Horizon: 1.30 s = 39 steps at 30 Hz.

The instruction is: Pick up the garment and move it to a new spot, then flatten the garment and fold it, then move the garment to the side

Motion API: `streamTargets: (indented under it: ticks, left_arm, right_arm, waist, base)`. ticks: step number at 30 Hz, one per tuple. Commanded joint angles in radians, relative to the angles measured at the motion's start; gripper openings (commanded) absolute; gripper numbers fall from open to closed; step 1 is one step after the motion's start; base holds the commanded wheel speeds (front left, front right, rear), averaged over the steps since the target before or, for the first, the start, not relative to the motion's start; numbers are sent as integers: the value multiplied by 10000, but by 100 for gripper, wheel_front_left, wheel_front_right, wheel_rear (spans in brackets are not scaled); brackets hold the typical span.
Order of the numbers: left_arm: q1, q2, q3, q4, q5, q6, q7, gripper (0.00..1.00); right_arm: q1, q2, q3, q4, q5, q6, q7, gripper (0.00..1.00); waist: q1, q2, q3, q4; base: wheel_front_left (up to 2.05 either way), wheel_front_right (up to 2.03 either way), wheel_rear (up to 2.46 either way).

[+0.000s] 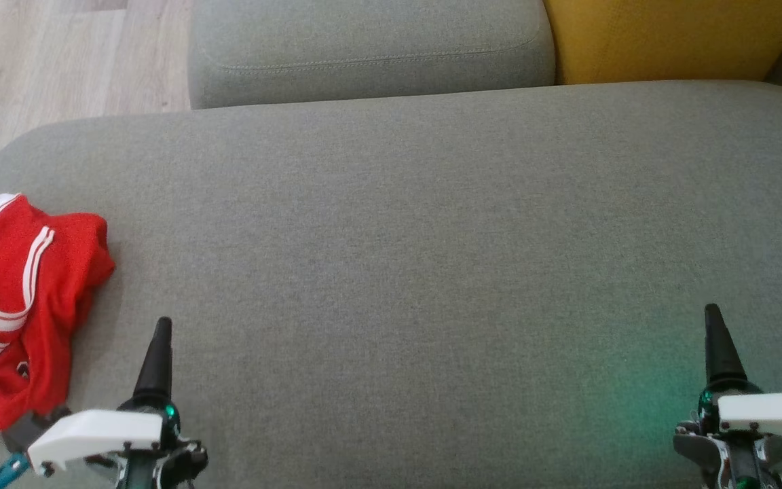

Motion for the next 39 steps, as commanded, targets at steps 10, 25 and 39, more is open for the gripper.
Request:
streamTargets:
  ticks: [10,25,39]
  left_arm:
    - [-799,120,-104,-881,1985,-71,-377,100]
    - [-948,373,-577,-1433,4567,160,-786,100]
    - [-942,827,-1198,-1821,6667,677,-1195,100]
  right_arm:
    - [-571,-289,193,-1052,-2072,29,-191,100]
    - [-590,-370,426,-1664,-4424,38,-415,100]
    - [-589,-455,743,-1817,-6527,47,-651,100]
  waist:
    - [0,0,-27,18]
    - [0,0,-40,46]
    - [0,0,-71,45]
  base:
    - [0,0,0]
    - [0,0,0]
    - [0,0,0]
